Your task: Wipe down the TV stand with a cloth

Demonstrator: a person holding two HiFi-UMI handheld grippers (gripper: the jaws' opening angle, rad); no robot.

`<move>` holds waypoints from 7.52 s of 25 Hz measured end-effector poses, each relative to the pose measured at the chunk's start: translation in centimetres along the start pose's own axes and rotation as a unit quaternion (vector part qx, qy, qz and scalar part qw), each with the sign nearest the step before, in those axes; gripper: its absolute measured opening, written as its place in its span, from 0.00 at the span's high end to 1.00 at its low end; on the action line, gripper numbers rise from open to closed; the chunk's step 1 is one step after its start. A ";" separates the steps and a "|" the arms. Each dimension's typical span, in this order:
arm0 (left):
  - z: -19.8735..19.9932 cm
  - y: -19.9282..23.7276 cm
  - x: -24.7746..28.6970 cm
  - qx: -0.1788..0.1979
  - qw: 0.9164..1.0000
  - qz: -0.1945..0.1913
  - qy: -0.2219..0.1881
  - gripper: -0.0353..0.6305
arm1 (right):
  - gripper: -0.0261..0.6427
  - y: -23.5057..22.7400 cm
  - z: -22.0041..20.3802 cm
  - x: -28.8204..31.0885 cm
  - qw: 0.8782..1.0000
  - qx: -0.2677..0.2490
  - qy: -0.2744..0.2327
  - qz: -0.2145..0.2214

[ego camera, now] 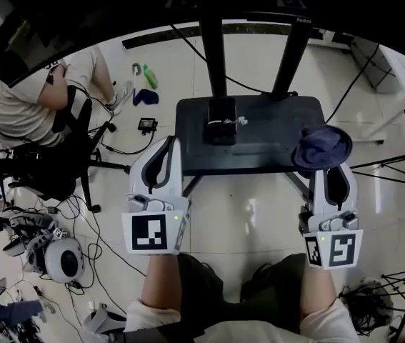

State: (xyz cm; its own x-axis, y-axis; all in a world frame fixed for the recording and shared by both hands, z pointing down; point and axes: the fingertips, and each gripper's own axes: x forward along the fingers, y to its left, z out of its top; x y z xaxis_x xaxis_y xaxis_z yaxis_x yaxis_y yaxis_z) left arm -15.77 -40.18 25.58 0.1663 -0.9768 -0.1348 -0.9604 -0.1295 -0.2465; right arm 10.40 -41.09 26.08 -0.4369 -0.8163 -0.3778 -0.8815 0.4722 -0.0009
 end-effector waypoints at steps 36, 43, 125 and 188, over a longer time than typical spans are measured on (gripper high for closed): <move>-15.2 0.1 -14.4 -0.036 0.998 0.008 -0.043 0.83 | 0.85 17.2 -5.9 17.3 0.981 -0.063 0.083 0.166; -14.3 1.3 -15.2 -0.030 0.994 0.017 -0.103 0.83 | 0.85 17.5 -18.5 14.1 0.954 -0.093 0.195 0.209; -17.2 9.6 -17.3 -0.045 0.992 0.090 -0.082 0.84 | 0.86 32.4 -24.3 4.0 0.953 0.002 0.284 0.104; -14.4 -8.7 -13.7 0.002 0.996 -0.094 -0.007 0.84 | 0.85 0.4 -27.9 7.6 0.937 0.025 0.348 -0.011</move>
State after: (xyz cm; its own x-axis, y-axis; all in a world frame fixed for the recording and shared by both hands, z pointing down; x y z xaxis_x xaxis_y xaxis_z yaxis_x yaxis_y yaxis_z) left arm -12.95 -28.12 43.37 0.3463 -0.9327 -0.1002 -0.9112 -0.3091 -0.2725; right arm 1.71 -56.39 49.04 -0.4445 -0.8372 0.3187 -0.8901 0.4527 -0.0524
